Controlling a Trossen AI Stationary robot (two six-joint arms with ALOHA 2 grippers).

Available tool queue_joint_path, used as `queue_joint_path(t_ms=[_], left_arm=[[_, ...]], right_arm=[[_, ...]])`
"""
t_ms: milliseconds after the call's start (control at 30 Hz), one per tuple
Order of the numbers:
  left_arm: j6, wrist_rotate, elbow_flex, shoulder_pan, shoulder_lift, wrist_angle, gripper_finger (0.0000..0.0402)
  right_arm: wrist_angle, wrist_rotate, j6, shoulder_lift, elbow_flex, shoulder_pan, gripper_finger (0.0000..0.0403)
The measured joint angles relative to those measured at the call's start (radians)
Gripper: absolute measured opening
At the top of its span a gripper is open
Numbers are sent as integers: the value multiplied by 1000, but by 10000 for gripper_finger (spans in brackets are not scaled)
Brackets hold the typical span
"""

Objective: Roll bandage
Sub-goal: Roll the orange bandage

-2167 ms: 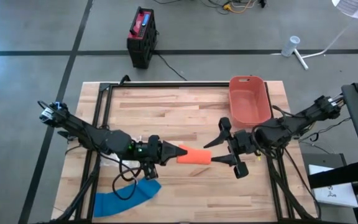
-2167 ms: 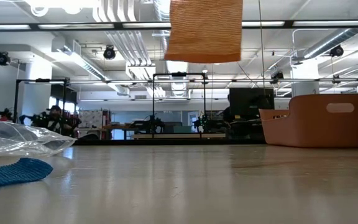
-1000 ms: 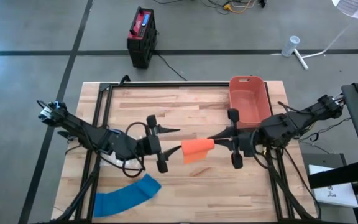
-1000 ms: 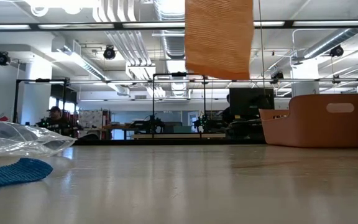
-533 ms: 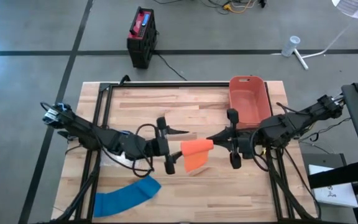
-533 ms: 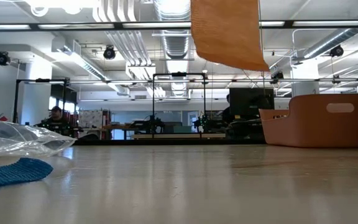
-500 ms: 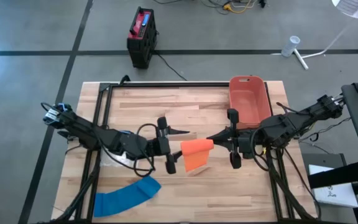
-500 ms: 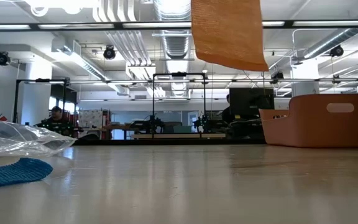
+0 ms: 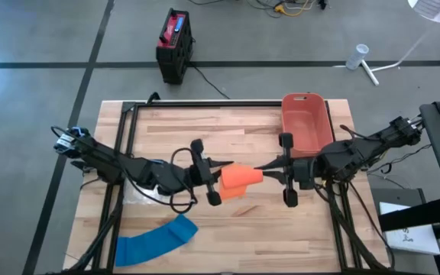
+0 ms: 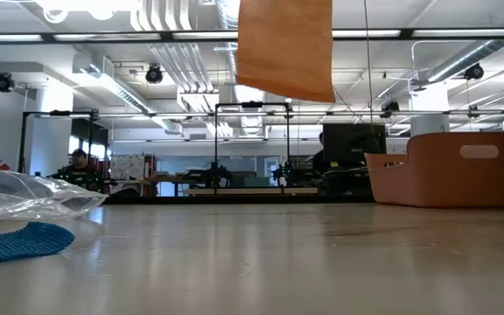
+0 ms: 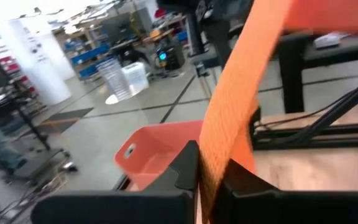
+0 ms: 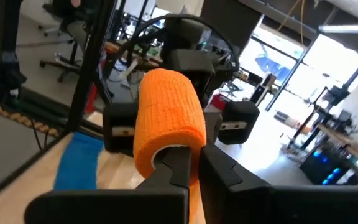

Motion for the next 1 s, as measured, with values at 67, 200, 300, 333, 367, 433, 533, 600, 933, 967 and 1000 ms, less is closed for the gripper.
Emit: queue_joint_path(t_ms=[67,200,300,333,367,433,533,600,933,967,1000], left_arm=[[-10,-14,-15,2,0,-3,3],[-36,-45,-60,6,0,1,1],[-75,-48,-96,8,0,3,0],[-88,-48,-107,8,0,4,0],[-98,-48,-119,8,0,10,0],[-116,-48,-142,8,0,22,0],[-127,-48,-165,8,0,60,0],[-106,-38,-174,8,0,107,0],[222,-43,-124,-4,-12,175,32],[243,-56,-112,-8,-15,152,41],[254,-69,-99,-12,-19,130,53]], right_arm=[[-2,0,43,-4,3,0,5],[2,0,79,-13,23,0,5],[-2,1,71,-19,31,0,5],[-3,1,70,-21,32,-1,5],[-3,2,70,-23,32,-1,5],[-3,4,70,-26,33,-1,5],[2,5,70,-27,34,-2,5],[10,3,70,-28,34,-1,5],[-1,-2,71,-13,28,-11,5],[-17,-2,72,-18,28,-11,5],[-31,-2,75,-23,28,-11,5]])
